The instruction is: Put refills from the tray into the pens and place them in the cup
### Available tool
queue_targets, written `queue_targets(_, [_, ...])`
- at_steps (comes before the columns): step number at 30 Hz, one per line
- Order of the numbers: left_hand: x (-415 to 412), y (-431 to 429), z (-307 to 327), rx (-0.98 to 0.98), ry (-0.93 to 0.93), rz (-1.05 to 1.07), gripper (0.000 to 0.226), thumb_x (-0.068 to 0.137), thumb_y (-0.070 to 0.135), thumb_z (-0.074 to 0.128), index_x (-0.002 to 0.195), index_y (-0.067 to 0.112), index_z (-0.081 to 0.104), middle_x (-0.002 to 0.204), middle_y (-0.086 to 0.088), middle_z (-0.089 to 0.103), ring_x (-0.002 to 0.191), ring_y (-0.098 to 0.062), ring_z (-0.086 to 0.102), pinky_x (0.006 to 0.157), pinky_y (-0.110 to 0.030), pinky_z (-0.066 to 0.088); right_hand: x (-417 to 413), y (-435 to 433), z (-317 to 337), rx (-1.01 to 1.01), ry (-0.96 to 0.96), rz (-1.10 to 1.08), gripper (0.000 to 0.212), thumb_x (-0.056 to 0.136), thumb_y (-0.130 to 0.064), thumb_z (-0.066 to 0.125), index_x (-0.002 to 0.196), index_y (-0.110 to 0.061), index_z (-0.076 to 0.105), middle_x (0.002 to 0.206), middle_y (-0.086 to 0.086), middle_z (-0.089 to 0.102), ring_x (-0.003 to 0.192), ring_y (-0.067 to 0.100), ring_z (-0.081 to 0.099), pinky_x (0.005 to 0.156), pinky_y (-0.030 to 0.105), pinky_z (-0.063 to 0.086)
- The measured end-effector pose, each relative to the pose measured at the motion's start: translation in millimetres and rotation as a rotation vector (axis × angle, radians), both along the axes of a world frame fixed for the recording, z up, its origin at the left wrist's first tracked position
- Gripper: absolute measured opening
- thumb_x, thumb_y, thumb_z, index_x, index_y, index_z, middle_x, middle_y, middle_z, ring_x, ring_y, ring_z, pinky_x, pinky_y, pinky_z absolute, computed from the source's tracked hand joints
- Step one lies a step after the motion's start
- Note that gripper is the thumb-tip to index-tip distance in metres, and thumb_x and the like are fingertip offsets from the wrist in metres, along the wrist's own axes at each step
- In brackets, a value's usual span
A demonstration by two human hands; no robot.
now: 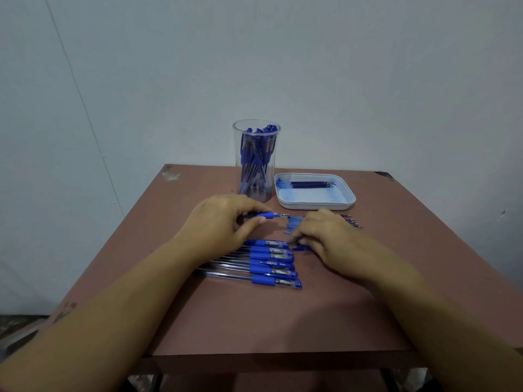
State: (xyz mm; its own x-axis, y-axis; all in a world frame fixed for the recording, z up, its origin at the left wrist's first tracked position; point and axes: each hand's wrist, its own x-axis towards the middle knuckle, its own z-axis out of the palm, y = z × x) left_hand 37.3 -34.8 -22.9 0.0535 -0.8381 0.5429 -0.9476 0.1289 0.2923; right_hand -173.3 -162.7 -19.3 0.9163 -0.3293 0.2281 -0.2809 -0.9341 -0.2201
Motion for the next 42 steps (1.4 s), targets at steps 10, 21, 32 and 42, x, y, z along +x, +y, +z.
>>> queue_targets(10, [-5.8,-0.3,-0.4,0.003,0.017,-0.054,0.023,0.092,0.039,0.063,0.113,0.038,0.069,0.093,0.02,0.068,0.072,-0.002,0.06,0.065,-0.022,0.049,3.7,8.8,1.4,0.079,-0.434,-0.057,0.016,0.087,-0.03,0.069,0.1,-0.035,0.061,0.091,-0.026,0.057,0.089,0.0,0.055,0.075,0.017,0.044])
queue_targets(21, [-5.0,0.5,0.0,-0.007,0.005,-0.053,0.023,0.091,0.038,0.064,0.114,0.036,0.069,0.093,0.018,0.069,0.075,-0.003,0.061,0.068,-0.028,0.054,-4.4,-3.6,-0.4,0.189,-0.444,-0.124,0.011,0.085,-0.017,0.071,0.09,-0.026,0.067,0.084,-0.013,0.066,0.079,0.006,0.061,0.071,0.025,0.052])
queue_targets(32, [-6.9,1.1,0.1,-0.057,-0.06,-0.068,0.025,0.091,0.041,0.058,0.11,0.035,0.071,0.087,0.017,0.066,0.075,-0.001,0.056,0.067,-0.028,0.053,-1.1,-6.2,-5.1,0.093,-0.458,-0.054,0.015,0.082,-0.021,0.068,0.092,-0.032,0.067,0.083,-0.021,0.063,0.081,0.004,0.059,0.07,0.027,0.049])
queue_targets(42, [-10.0,-3.1,-2.4,-0.083,-0.284,-0.034,0.023,0.093,0.031,0.049,0.105,0.023,0.067,0.092,0.008,0.064,0.08,-0.014,0.057,0.069,-0.024,0.033,2.4,-8.4,-7.8,0.035,-0.426,-0.047,0.008,0.084,-0.024,0.071,0.09,-0.029,0.071,0.08,-0.017,0.061,0.081,0.001,0.053,0.07,0.02,0.041])
